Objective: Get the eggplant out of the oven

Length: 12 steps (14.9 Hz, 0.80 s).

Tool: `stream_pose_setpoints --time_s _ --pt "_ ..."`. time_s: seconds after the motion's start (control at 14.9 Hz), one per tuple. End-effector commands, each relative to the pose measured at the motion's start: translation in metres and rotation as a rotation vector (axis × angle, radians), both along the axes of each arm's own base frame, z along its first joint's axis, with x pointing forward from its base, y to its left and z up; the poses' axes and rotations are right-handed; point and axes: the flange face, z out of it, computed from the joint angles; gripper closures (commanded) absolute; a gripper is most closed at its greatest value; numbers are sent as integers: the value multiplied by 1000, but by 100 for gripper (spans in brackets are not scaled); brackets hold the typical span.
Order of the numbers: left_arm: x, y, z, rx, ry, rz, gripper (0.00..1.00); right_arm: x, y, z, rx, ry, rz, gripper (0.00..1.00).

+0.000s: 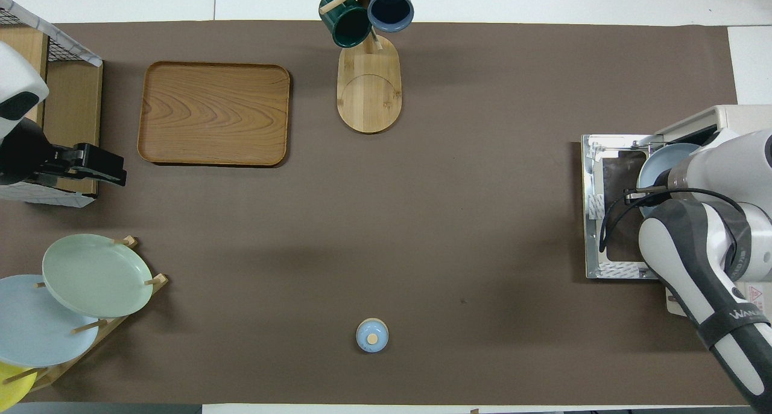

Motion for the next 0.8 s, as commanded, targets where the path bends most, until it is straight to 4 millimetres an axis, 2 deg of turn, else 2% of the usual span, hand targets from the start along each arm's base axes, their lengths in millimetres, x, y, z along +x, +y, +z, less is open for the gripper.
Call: stream_pose_setpoints --time_s 0.0,0.07,0.2,0.27,0.47,0.6,0.74 --pt "-5 2 1 -8 -6 9 0 15 46 21 -34 40 90 100" --pt "-5 3 1 -8 -6 11 0 21 64 30 -40 44 99 100" --pt "-5 1 2 -8 -7 9 0 21 126 43 -53 41 127 100" --pt "-5 1 2 -8 -7 9 0 19 150 48 -63 36 113 100" --pt "-6 2 1 -9 -4 11 0 2 241 58 -72 -4 103 100" --pt "-6 2 2 -9 -6 12 0 -9 294 68 -56 -48 58 100" --pt "-6 2 1 -7 -1 11 0 -15 357 59 -58 -49 13 100"
